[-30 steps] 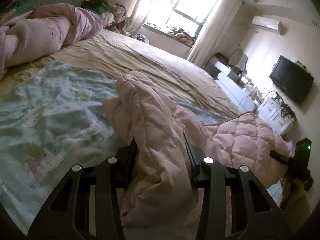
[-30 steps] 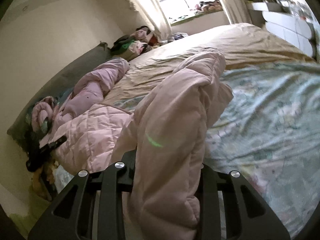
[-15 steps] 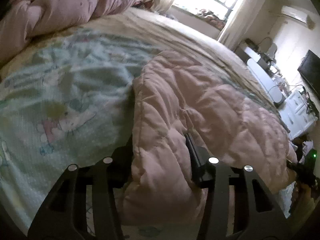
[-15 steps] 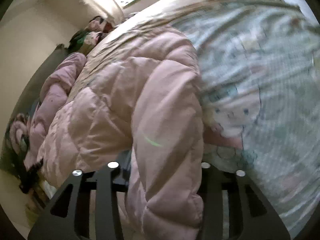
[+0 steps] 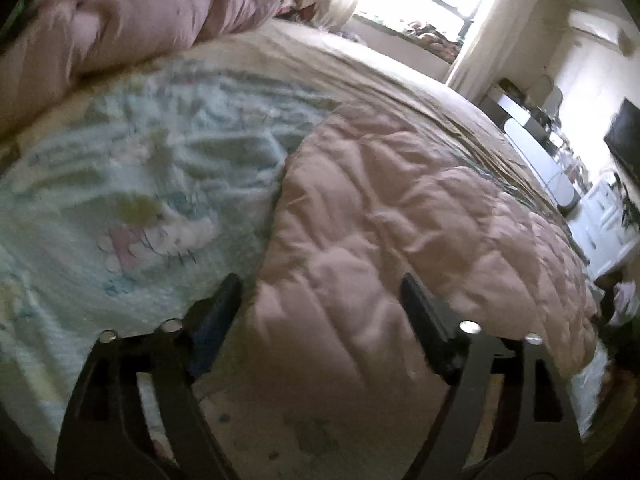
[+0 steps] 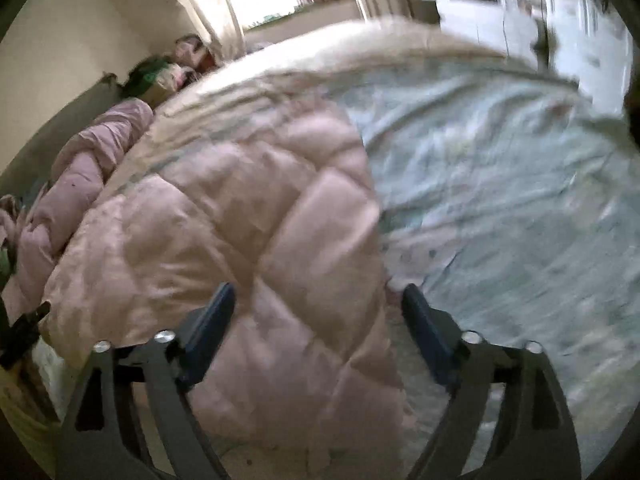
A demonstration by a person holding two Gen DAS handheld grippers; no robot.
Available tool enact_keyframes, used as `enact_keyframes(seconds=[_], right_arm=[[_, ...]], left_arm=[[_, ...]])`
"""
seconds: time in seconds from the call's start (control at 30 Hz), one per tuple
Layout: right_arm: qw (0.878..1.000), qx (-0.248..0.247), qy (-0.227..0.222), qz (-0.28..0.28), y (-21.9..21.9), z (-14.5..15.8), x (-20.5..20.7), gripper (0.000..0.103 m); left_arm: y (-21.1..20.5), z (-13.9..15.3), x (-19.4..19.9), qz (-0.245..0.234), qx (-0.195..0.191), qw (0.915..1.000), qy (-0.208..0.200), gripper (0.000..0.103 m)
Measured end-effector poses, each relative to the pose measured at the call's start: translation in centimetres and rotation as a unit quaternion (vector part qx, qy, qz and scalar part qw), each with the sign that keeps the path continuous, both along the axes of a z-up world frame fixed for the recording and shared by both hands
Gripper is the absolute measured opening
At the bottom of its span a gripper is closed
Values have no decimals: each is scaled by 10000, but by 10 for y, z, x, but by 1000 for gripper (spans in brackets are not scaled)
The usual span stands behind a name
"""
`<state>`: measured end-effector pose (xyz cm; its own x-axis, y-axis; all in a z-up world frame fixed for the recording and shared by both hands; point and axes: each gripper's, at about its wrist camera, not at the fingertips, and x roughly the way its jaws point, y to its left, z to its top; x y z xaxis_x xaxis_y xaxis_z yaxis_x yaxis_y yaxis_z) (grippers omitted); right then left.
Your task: Fold large clothes
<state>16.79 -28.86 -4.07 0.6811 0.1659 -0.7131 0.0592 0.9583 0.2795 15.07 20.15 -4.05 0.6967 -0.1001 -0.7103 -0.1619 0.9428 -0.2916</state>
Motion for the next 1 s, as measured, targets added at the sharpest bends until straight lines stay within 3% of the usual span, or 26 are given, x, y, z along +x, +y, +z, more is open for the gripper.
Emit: enact_keyframes(seconds=[0.13, 0.27, 0.43, 0.67, 1.0], right_arm=[[9979, -109, -631, 84, 7, 44, -34, 99], [9926, -248, -1153, 282, 30, 84, -59, 99], [9869, -325, -1498, 494, 54, 109, -84, 99], [9833, -268, -1674, 664, 77, 116, -118, 99], [9771, -926, -1810, 623, 114, 85, -156, 99]], left_arm=[[-19, 35, -23, -107, 275, 9991, -309, 94], [-40, 69, -46, -160, 459, 9967, -653, 94], [-63, 95, -70, -256, 700, 9930, -912, 94], [-93, 105, -101, -433, 831, 9900, -1051, 94], [-121, 73, -134, -319, 858, 9925, -815, 94]])
